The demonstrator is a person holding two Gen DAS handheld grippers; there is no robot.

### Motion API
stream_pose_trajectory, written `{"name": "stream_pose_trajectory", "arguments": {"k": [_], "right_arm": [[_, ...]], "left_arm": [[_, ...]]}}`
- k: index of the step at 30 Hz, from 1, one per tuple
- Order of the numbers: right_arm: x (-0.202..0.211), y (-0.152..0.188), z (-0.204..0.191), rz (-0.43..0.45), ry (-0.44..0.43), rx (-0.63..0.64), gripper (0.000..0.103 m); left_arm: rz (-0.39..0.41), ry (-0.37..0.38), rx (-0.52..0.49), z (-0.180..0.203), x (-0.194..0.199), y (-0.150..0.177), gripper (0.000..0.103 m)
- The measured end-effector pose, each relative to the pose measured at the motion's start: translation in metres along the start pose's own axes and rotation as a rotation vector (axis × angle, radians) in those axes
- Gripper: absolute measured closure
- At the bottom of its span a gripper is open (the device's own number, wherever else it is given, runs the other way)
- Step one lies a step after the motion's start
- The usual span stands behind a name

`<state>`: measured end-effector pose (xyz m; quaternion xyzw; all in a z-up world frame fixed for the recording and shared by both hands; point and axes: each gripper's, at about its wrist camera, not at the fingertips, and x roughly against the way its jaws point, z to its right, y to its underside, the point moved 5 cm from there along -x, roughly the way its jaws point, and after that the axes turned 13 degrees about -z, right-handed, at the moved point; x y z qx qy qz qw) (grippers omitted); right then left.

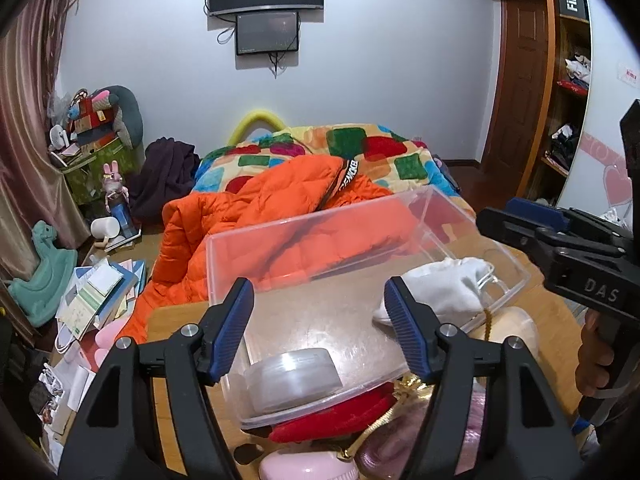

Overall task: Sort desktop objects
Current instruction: 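Open the left tool to drop the jar while the right tool releases the bag into the box, then grasp the pink HYNTOOR jar with the left tool while the right tool grasps the beige tub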

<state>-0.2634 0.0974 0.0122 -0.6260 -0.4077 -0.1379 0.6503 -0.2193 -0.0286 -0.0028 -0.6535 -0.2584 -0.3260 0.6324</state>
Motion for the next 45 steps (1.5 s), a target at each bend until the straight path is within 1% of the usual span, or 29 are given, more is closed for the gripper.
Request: {"name": "stream_pose_trajectory", "arguments": {"k": [1, 2, 4, 6, 8, 10, 13, 16, 18, 24, 30, 35, 38, 42, 45], "right_arm": [[0.004, 0.0, -0.001, 0.008, 0.003, 0.0, 0.041], [0.01, 0.0, -0.001, 0.024, 0.011, 0.004, 0.038], [0.019, 0.001, -0.002, 0.047, 0.034, 0.016, 0.036], [0.029, 0.005, -0.003, 0.063, 0.053, 0.027, 0.033], [0.035, 0.01, -0.004, 0.071, 0.058, 0.032, 0.025], [0.042, 0.015, -0.004, 0.08, 0.067, 0.037, 0.023], [0.053, 0.025, -0.004, 0.098, 0.088, 0.045, 0.021], [0.06, 0.033, -0.001, 0.106, 0.086, 0.034, 0.017], [0.063, 0.041, 0.001, 0.102, 0.078, 0.025, 0.017], [0.063, 0.062, 0.009, 0.078, 0.087, 0.004, 0.017], [0.053, 0.086, 0.018, 0.036, 0.082, -0.031, 0.017], [0.029, 0.103, 0.022, -0.048, 0.064, -0.064, 0.017], [0.02, 0.112, 0.02, -0.08, 0.057, -0.065, 0.017], [0.004, 0.122, 0.016, -0.124, 0.029, -0.067, 0.017], [-0.009, 0.126, 0.008, -0.159, 0.009, -0.054, 0.017]], "left_arm": [[0.009, -0.002, 0.004, -0.001, 0.004, 0.0, 0.03], [0.016, -0.004, 0.006, -0.001, 0.006, -0.001, 0.029], [0.032, -0.01, 0.009, -0.002, 0.014, 0.0, 0.028], [0.047, -0.015, 0.016, -0.005, 0.022, 0.002, 0.025], [0.065, -0.024, 0.027, -0.009, 0.031, 0.006, 0.017], [0.082, -0.036, 0.036, -0.012, 0.039, 0.011, 0.013], [0.102, -0.054, 0.051, -0.019, 0.051, 0.022, 0.012], [0.101, -0.056, 0.065, -0.025, 0.057, 0.034, 0.011], [0.097, -0.062, 0.076, -0.028, 0.058, 0.042, 0.01], [0.064, -0.057, 0.113, -0.035, 0.056, 0.07, 0.01], [0.006, -0.04, 0.134, -0.031, 0.04, 0.098, 0.01], [-0.051, -0.023, 0.145, -0.025, 0.022, 0.115, 0.01], [-0.083, -0.018, 0.147, -0.024, 0.012, 0.124, 0.01], [-0.121, 0.009, 0.156, -0.021, -0.001, 0.133, 0.01], [-0.144, 0.015, 0.154, -0.017, -0.011, 0.133, 0.01]]}}
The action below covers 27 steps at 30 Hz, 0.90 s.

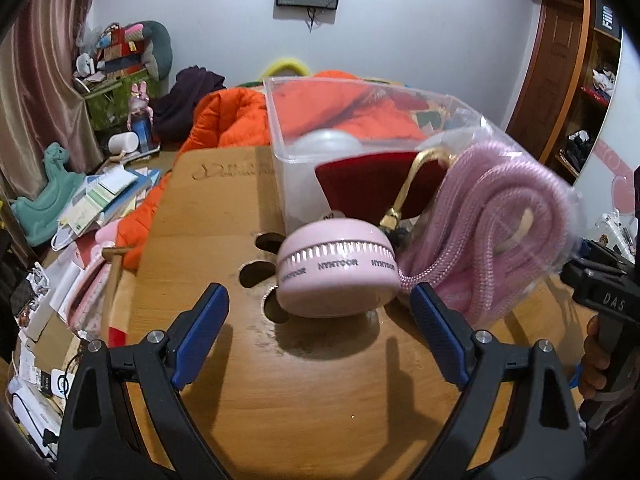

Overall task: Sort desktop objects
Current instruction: 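Grasp the pink HYNTOOR jar with the left tool while the right tool grasps the beige tub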

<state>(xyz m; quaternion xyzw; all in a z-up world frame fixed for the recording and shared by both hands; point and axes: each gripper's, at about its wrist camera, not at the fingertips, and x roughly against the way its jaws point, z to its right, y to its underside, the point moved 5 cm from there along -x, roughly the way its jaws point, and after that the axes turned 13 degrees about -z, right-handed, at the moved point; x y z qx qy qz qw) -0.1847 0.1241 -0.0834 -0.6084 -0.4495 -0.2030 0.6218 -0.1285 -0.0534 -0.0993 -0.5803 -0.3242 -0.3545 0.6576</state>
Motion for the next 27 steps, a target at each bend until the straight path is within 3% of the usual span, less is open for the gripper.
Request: {"name": "stream_pose_trajectory", "arguments": {"k": [12, 15, 17, 20, 27], "right_arm": [[-0.018, -0.012, -0.008, -0.021, 0.062, 0.049, 0.018], [-0.019, -0.012, -0.008, -0.03, 0.018, 0.034, 0.02], [-0.018, -0.011, -0.01, -0.03, -0.013, 0.045, 0.031], [-0.013, -0.009, -0.013, -0.016, 0.01, 0.07, 0.036], [-0.001, -0.002, -0.003, -0.001, -0.022, 0.047, 0.038]], "left_arm": [[-0.01, 0.018, 0.078, -0.003, -0.015, -0.01, 0.012], [-0.016, 0.034, 0.083, -0.002, -0.017, -0.01, 0.021], [-0.014, 0.034, 0.077, 0.001, -0.017, -0.009, 0.03], [-0.007, 0.029, 0.058, 0.008, -0.014, -0.009, 0.041], [0.01, 0.012, 0.077, 0.005, -0.01, -0.005, 0.041]]}}
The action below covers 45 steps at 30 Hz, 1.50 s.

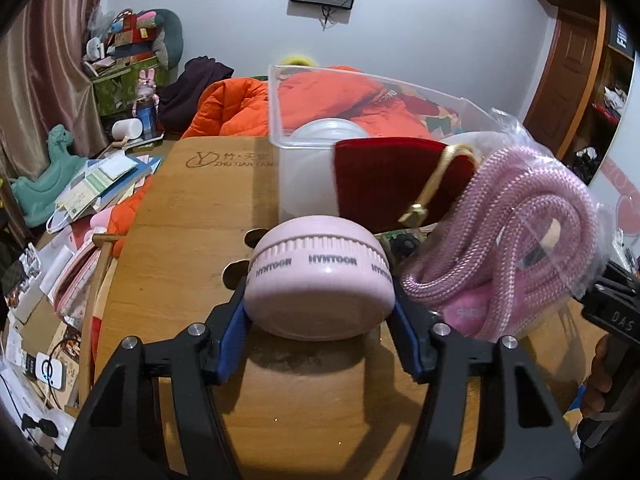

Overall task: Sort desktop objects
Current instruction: 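Grasp the pink HYNTOOR jar with the left tool while the right tool grasps the beige tub, then lift and carry the pink jar and beige tub over the clear box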

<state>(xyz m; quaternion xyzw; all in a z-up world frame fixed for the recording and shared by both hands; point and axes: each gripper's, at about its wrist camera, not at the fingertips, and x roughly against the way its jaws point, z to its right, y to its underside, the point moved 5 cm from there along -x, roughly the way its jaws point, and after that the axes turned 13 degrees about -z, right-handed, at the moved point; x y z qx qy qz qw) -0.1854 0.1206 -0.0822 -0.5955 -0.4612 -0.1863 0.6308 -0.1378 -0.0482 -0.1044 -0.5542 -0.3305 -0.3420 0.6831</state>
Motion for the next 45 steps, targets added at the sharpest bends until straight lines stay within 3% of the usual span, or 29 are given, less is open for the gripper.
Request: {"name": "stream_pose_trajectory", "arguments": {"k": [12, 23, 34, 45], "right_arm": [[0.021, 0.005, 0.013, 0.049, -0.041, -0.04, 0.04], [0.033, 0.008, 0.02, 0.07, -0.102, -0.09, 0.04], [0.042, 0.006, 0.03, 0.092, -0.093, -0.119, 0.04], [0.076, -0.001, 0.019, 0.169, -0.042, -0.064, 0.04]], "left_arm": [[0.005, 0.04, 0.054, -0.014, 0.011, 0.009, 0.041], [0.07, 0.013, 0.048, -0.013, 0.035, 0.01, 0.041], [0.144, 0.018, 0.038, -0.006, 0.063, 0.004, 0.041], [0.2, 0.031, 0.01, 0.005, 0.083, -0.01, 0.041]]}}
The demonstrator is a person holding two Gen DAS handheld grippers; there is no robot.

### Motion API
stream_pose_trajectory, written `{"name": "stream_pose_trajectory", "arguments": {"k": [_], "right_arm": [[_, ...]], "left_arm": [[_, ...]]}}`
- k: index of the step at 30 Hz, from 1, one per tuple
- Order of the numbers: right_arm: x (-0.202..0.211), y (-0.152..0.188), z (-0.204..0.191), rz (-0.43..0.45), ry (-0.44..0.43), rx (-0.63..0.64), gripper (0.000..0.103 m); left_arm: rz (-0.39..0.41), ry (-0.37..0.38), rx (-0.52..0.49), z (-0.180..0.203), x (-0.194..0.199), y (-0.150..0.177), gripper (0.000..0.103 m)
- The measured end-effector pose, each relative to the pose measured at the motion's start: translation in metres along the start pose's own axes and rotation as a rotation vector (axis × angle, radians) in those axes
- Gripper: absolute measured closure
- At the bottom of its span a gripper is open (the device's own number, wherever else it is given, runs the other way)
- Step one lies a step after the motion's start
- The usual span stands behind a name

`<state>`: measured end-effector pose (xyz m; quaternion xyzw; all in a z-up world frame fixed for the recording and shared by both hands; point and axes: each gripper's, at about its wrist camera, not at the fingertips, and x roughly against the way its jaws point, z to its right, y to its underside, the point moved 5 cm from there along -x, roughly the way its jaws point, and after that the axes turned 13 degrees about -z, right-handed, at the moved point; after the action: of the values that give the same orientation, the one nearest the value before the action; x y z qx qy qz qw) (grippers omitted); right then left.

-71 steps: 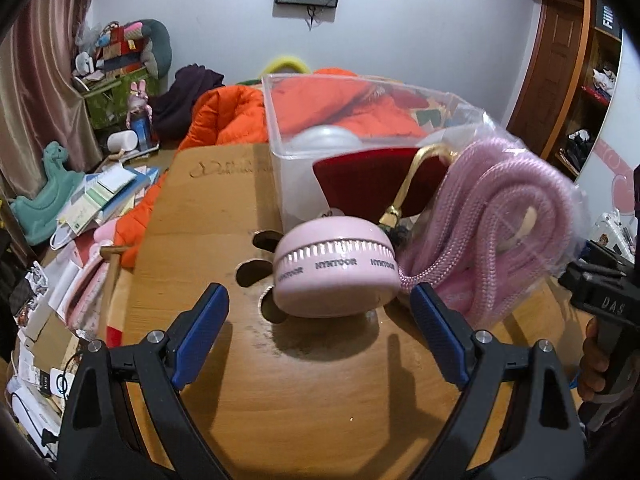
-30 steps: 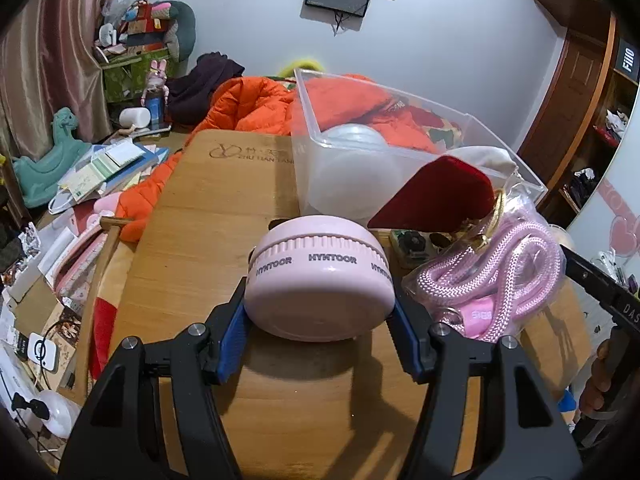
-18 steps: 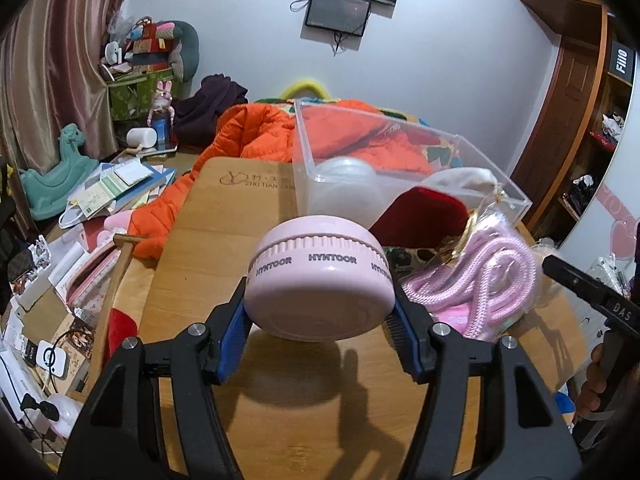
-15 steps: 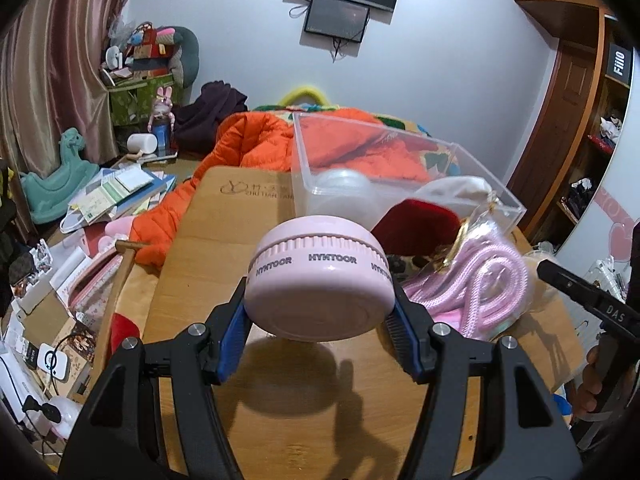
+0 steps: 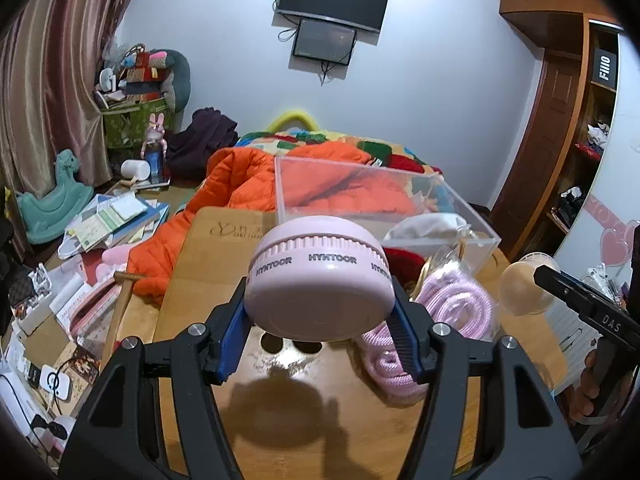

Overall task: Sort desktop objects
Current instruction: 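Lift and carry the pink jar and beige tub over the clear box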

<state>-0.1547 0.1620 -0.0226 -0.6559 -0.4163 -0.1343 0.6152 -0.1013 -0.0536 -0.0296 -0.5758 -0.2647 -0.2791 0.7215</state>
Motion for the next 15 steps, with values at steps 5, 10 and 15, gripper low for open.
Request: {"name": "stream_pose_trajectory", "arguments": {"k": [5, 10, 15], "right_arm": [[0.015, -0.009, -0.005, 0.035, -0.01, 0.019, 0.04], [0.028, -0.021, -0.013, 0.064, -0.033, 0.037, 0.04], [0.027, -0.035, -0.021, 0.079, -0.037, 0.055, 0.04]], "left_arm": [[0.027, 0.016, -0.02, 0.006, 0.008, -0.013, 0.041], [0.053, 0.02, -0.039, 0.012, 0.014, -0.028, 0.041], [0.062, 0.033, -0.052, 0.016, 0.012, -0.041, 0.041]]}}
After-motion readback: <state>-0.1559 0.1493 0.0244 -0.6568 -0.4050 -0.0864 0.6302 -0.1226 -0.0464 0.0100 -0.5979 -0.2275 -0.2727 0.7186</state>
